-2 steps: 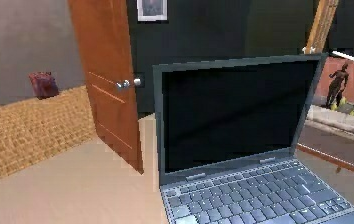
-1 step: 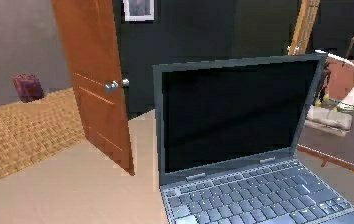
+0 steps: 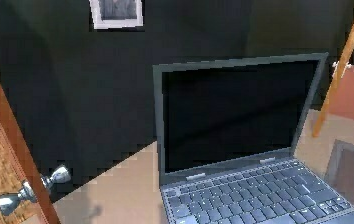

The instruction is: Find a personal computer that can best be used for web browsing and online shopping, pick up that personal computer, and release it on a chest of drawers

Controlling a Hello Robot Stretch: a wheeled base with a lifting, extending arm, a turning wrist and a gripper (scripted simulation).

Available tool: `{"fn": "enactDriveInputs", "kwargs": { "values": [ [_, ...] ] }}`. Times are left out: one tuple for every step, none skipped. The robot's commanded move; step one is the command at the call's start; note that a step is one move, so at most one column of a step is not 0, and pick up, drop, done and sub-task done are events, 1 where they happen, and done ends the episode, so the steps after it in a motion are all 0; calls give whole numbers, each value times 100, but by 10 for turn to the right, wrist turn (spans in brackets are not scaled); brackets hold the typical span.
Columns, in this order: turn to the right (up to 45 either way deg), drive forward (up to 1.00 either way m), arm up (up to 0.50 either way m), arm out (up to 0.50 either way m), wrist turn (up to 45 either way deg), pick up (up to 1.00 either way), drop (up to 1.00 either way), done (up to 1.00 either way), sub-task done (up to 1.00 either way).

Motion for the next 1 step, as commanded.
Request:
{"fn": "enactDriveInputs", "kwargs": {
  "values": [
    [60,0,0,0,0,0,0,0,0]
  ]
}}
